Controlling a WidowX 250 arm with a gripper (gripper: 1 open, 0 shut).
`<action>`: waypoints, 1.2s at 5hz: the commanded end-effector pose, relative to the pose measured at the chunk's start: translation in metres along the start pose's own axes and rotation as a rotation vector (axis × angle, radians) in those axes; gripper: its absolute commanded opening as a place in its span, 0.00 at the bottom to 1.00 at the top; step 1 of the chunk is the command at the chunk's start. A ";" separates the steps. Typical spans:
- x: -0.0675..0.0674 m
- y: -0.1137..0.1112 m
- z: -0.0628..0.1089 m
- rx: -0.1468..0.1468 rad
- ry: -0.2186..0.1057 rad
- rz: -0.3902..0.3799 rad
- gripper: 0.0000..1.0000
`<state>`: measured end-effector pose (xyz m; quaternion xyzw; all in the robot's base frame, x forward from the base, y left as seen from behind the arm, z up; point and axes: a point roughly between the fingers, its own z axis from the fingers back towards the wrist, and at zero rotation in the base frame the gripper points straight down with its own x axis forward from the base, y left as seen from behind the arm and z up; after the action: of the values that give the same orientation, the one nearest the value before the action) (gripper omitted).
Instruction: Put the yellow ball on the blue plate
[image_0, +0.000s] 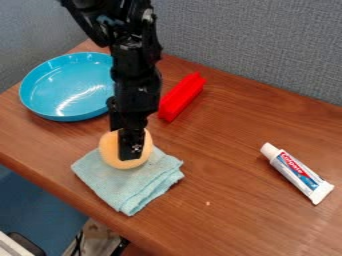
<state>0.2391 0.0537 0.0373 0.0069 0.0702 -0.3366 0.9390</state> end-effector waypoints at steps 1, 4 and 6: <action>-0.004 -0.003 -0.008 -0.042 0.017 -0.009 0.00; -0.007 0.000 0.005 -0.037 0.000 -0.014 0.00; -0.009 0.002 0.011 -0.035 -0.011 -0.019 0.00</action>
<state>0.2370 0.0594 0.0448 -0.0108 0.0738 -0.3420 0.9367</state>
